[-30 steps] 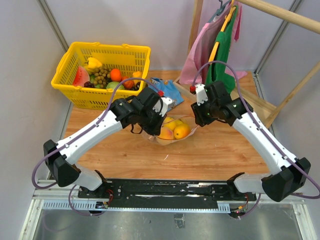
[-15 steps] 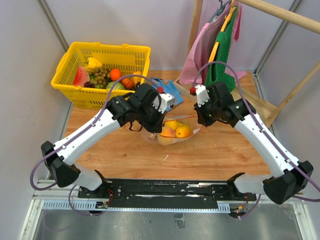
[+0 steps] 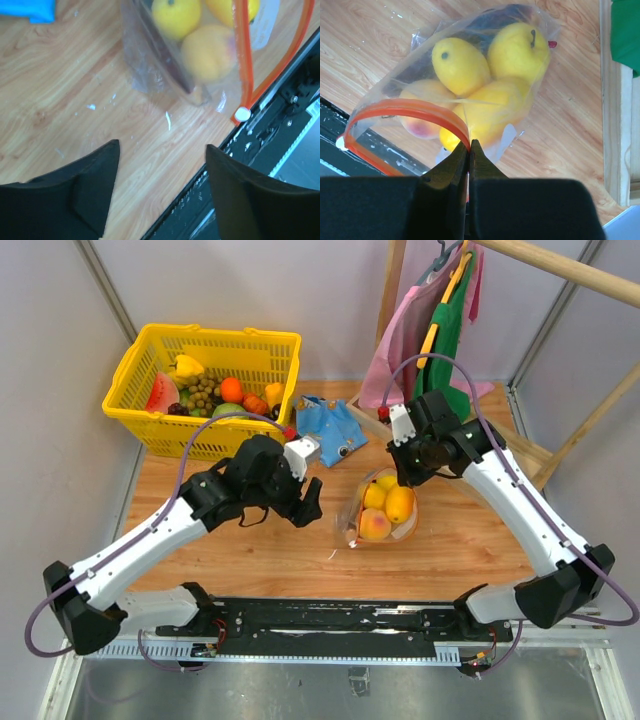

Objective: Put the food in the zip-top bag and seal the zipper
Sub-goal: Zip the zipper food storage bag at the center of the board.

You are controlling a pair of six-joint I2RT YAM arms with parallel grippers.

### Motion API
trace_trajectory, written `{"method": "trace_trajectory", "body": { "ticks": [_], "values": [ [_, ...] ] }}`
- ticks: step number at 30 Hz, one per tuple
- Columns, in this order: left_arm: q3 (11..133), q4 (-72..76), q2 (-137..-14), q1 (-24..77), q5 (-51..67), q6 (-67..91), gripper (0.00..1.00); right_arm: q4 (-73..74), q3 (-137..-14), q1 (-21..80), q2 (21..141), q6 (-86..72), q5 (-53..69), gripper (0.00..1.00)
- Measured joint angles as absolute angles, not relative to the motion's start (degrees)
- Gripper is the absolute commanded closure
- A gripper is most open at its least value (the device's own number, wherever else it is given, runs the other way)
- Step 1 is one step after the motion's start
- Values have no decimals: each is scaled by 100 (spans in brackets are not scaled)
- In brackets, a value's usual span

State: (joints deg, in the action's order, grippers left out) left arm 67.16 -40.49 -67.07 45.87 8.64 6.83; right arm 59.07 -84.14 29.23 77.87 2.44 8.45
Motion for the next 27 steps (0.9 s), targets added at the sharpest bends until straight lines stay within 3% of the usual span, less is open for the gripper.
{"method": "trace_trajectory", "body": {
  "ticks": [4, 12, 19, 27],
  "values": [
    [5887, -3135, -6132, 4582, 954, 770, 15, 6143, -8737, 2923, 7985, 80, 856, 99],
    [3614, -648, -5201, 4689, 1251, 974, 15, 6420, -9229, 2923, 8283, -244, 902, 99],
    [2213, 1247, -4639, 4805, 1428, 530, 18, 6504, -9242, 2921, 8326, -349, 908, 99],
    [1614, 2497, -4781, 5000, 1680, -169, 27, 6504, -9242, 2921, 8326, -414, 947, 99]
  ]
}}
